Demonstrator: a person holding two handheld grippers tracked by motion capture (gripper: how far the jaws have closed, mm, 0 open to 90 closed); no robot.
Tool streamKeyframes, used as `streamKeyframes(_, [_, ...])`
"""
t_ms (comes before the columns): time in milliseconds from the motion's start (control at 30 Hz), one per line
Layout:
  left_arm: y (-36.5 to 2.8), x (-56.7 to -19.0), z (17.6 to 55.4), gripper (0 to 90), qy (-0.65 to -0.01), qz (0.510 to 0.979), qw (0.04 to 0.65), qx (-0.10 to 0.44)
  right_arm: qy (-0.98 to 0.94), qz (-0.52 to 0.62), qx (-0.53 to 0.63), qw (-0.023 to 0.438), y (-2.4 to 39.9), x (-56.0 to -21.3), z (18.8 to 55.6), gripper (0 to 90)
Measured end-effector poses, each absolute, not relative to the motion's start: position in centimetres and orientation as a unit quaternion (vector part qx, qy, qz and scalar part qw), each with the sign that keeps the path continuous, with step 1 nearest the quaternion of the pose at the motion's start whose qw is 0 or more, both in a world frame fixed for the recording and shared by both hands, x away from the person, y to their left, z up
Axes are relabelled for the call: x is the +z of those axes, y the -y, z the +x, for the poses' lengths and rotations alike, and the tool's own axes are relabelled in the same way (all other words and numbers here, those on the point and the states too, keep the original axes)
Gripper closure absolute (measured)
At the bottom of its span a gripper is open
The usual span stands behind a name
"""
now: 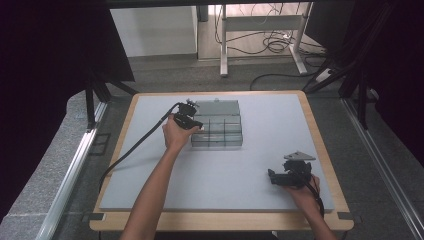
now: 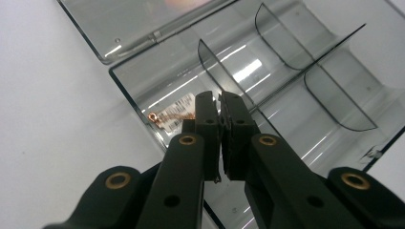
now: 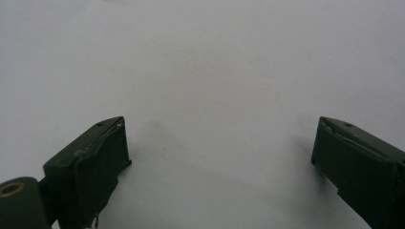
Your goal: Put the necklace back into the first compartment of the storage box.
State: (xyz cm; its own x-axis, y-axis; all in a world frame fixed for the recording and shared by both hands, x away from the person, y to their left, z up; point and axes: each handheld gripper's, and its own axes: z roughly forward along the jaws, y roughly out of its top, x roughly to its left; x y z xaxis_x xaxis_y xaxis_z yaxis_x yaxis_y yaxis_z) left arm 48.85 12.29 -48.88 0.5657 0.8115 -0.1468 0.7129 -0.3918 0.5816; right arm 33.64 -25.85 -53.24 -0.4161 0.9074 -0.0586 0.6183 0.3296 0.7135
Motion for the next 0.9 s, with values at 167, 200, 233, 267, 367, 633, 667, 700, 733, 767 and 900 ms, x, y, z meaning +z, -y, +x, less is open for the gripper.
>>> streamKeyframes(167, [-12.6,-48.8,48.6,83.1,-0.456,0.828,0.315,0.088,-0.782,0.488,0.312,0.232,25.8,-53.2,33.6,4.9])
streamKeyframes(200, [-12.7,-48.7,48.5,81.4,-0.456,0.826,0.32,0.088,-0.782,0.488,0.312,0.232,25.9,-53.2,33.6,4.9])
streamKeyframes(233, [-12.9,-48.4,48.4,79.4,-0.452,0.827,0.323,0.091,-0.782,0.488,0.312,0.232,25.9,-53.2,33.6,5.0])
streamKeyframes(267, [-13.0,-48.2,48.2,75.9,-0.448,0.827,0.325,0.096,-0.782,0.488,0.312,0.232,25.9,-53.2,33.6,4.9])
streamKeyframes(367, [-13.8,-47.2,47.1,66.7,-0.436,0.824,0.346,0.105,-0.782,0.488,0.312,0.232,25.9,-53.2,33.6,4.9])
streamKeyframes(633, [-17.2,-45.7,42.0,51.3,-0.416,0.809,0.403,0.097,-0.781,0.488,0.311,0.232,25.8,-53.2,33.6,5.0])
streamKeyframes(667, [-17.7,-45.7,41.3,50.0,-0.417,0.806,0.41,0.095,-0.781,0.488,0.312,0.232,25.8,-53.2,33.6,4.9])
streamKeyframes(700, [-18.2,-45.8,40.6,49.0,-0.416,0.803,0.415,0.096,-0.781,0.488,0.312,0.232,25.8,-53.2,33.6,5.0])
streamKeyframes(733, [-18.7,-45.8,40.0,48.2,-0.415,0.802,0.417,0.096,-0.781,0.488,0.312,0.233,25.8,-53.2,33.6,4.9])
streamKeyframes(767, [-19.2,-45.9,39.3,47.5,-0.416,0.801,0.42,0.097,-0.781,0.488,0.312,0.233,25.8,-53.2,33.6,4.9])
streamKeyframes(900, [-21.1,-46.6,36.7,45.2,-0.419,0.792,0.434,0.091,-0.781,0.489,0.311,0.233,25.8,-53.2,33.6,4.9])
